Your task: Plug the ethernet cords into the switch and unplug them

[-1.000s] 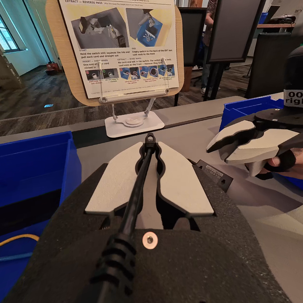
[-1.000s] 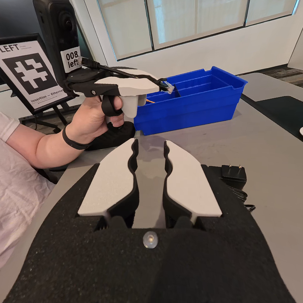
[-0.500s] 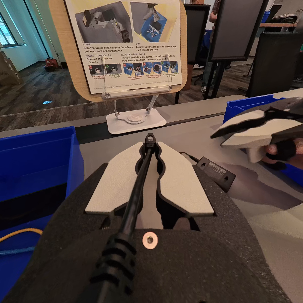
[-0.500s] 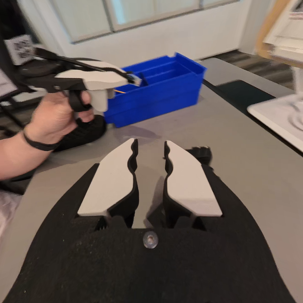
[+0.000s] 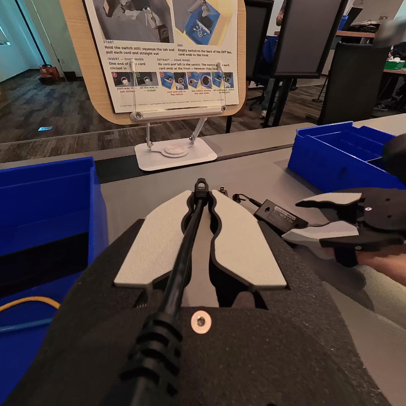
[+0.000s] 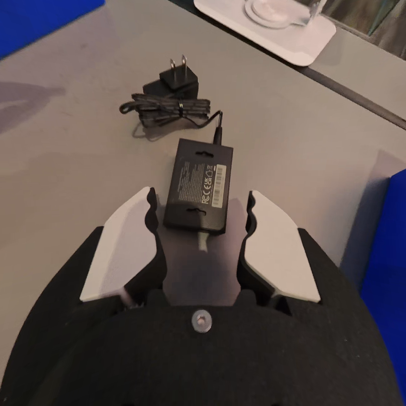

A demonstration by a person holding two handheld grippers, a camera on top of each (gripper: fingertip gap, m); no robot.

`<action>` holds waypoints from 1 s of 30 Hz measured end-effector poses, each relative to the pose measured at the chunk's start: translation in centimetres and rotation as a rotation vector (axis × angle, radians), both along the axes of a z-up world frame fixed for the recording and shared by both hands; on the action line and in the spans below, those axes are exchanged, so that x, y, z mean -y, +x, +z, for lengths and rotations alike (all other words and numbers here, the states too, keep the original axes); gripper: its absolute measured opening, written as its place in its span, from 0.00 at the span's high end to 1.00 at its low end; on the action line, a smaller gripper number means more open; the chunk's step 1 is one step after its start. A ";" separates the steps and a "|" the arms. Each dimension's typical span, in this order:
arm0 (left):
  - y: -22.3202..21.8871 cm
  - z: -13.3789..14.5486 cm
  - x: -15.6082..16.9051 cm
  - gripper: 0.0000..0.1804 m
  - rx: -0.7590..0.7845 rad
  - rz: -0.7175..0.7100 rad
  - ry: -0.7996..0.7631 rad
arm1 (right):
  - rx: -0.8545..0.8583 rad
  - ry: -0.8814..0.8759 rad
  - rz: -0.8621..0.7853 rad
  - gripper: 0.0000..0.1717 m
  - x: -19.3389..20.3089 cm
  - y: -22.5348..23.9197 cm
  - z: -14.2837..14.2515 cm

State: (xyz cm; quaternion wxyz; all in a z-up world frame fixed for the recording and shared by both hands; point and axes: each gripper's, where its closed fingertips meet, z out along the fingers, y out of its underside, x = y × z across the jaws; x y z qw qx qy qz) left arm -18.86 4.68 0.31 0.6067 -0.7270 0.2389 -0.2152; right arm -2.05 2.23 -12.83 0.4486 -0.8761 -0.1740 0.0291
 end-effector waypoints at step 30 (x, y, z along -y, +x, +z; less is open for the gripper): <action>3.4 -1.6 2.4 0.94 -0.056 -0.191 -0.009 | -0.758 -0.582 0.249 0.64 3.3 -2.3 -0.3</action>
